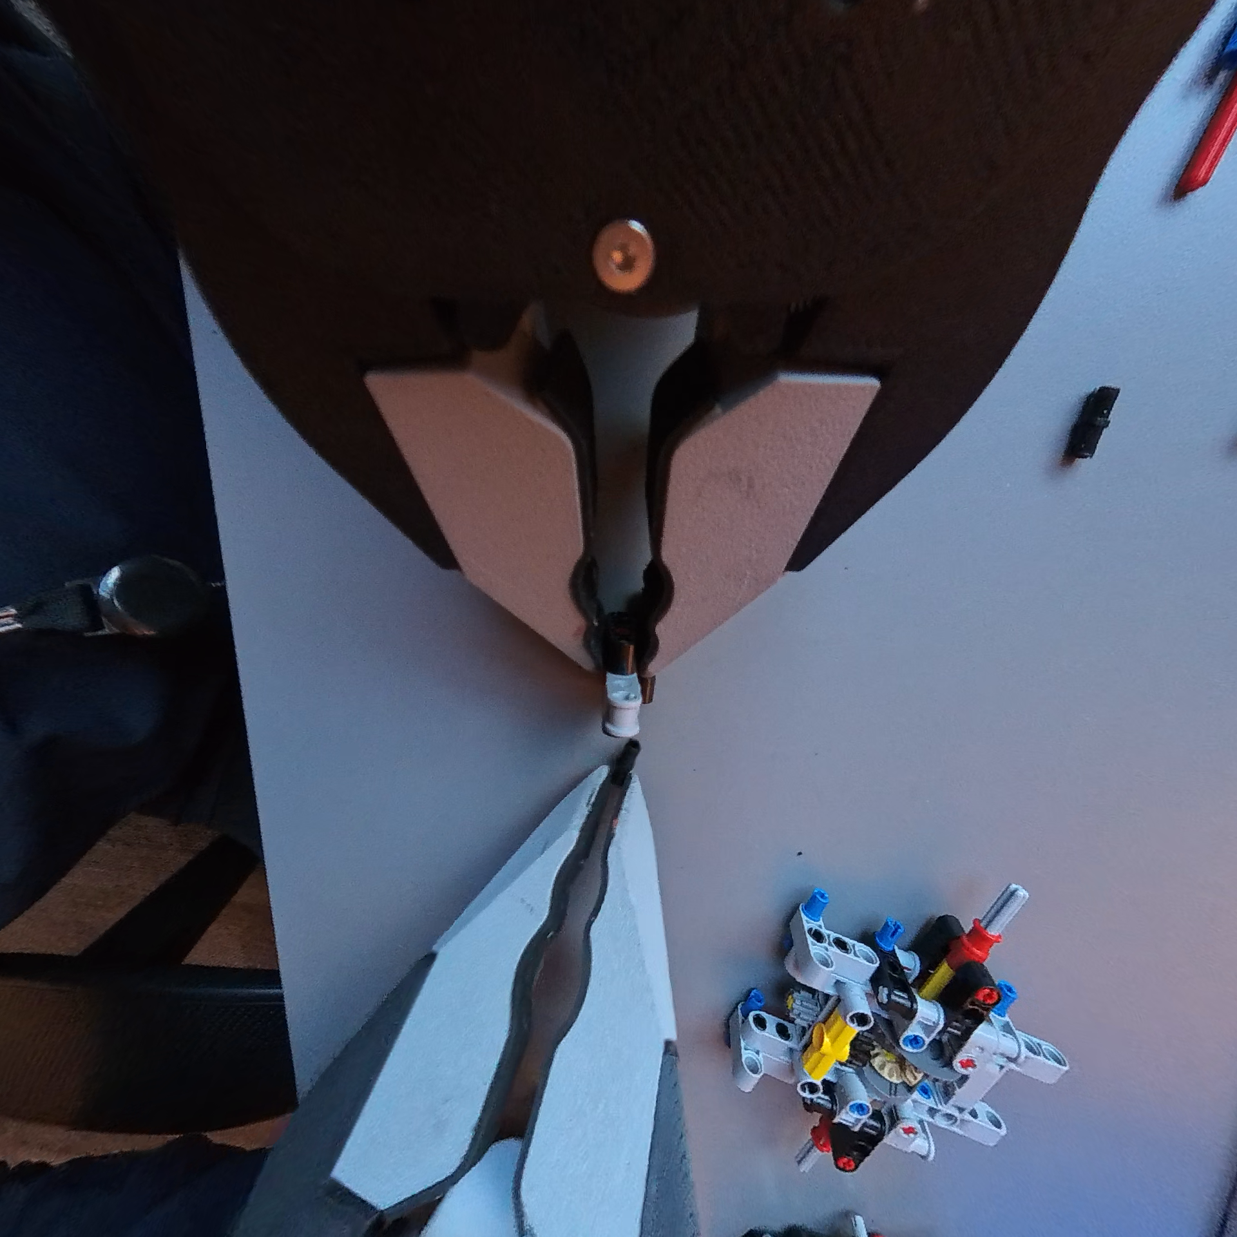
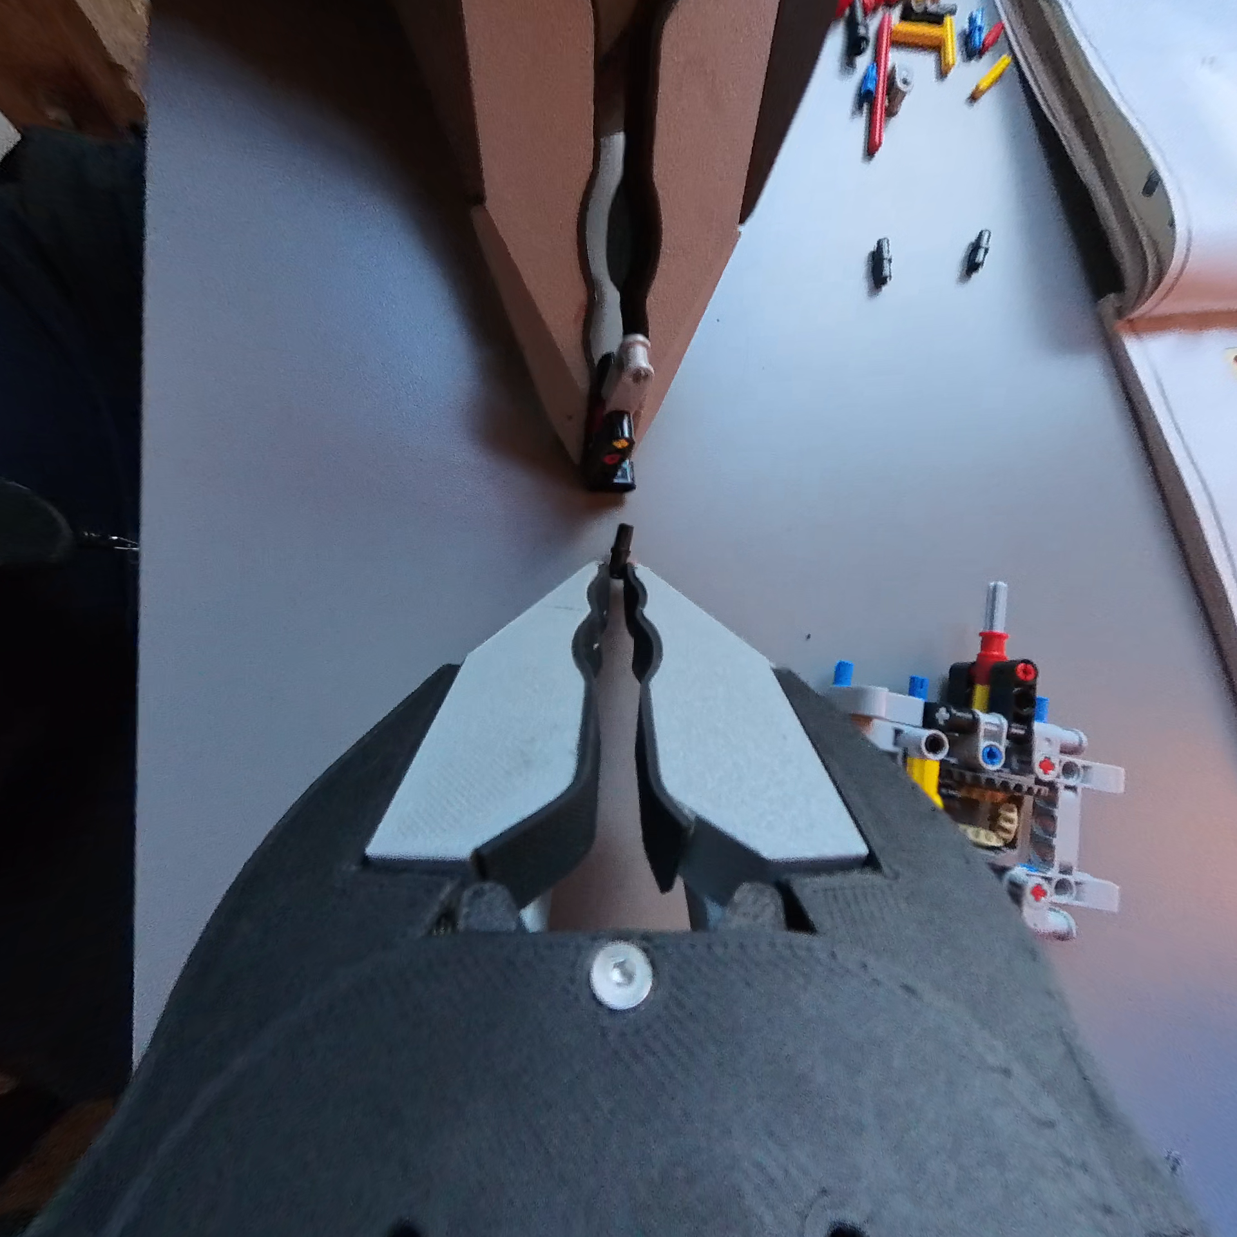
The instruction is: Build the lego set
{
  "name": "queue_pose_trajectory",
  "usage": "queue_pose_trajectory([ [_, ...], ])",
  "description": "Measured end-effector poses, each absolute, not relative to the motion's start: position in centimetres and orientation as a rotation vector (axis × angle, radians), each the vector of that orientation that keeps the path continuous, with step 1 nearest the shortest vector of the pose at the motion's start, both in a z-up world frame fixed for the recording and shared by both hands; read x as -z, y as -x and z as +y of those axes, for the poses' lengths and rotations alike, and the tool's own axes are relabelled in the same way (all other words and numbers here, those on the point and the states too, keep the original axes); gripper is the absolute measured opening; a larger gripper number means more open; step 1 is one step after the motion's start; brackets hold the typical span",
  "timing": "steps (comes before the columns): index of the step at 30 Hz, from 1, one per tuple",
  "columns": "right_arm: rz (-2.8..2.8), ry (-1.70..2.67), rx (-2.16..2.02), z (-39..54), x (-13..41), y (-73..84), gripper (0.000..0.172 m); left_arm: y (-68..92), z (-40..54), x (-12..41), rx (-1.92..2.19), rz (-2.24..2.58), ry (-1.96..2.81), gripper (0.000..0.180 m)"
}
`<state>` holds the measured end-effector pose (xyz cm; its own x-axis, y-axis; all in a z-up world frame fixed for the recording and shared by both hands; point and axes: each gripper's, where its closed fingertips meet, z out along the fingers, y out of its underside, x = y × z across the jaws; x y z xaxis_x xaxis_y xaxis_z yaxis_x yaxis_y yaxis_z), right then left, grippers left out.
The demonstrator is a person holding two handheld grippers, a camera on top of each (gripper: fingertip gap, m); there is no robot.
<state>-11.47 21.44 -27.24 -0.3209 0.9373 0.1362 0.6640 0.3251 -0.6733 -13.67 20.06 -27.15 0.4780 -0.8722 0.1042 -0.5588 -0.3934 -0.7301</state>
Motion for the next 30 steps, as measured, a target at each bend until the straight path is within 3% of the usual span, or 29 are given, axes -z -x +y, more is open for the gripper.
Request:
queue_pose_trajectory([
  [8,-2.097,1.440,-0.793,20.9,26.8,11.2,0.009,13.7,20.1,27.1,0.632,1.182,2.092,0.005],
  [13,-2.119,1.424,-0.796,20.9,26.9,10.9,0.001,13.7,20.1,27.1,0.639,1.179,2.095,0.005],
  [19,-2.130,1.432,-0.791,20.9,26.6,10.6,0.020,13.7,20.1,27.1,0.652,1.174,2.100,0.005],
  [22,-2.159,1.425,-0.751,21.0,27.2,10.5,0.010,13.7,20.1,27.1,0.650,1.175,2.099,0.005],
  [30,-2.135,1.487,-0.724,21.6,27.1,10.2,0.021,13.7,20.1,27.1,0.642,1.178,2.095,0.005],
])
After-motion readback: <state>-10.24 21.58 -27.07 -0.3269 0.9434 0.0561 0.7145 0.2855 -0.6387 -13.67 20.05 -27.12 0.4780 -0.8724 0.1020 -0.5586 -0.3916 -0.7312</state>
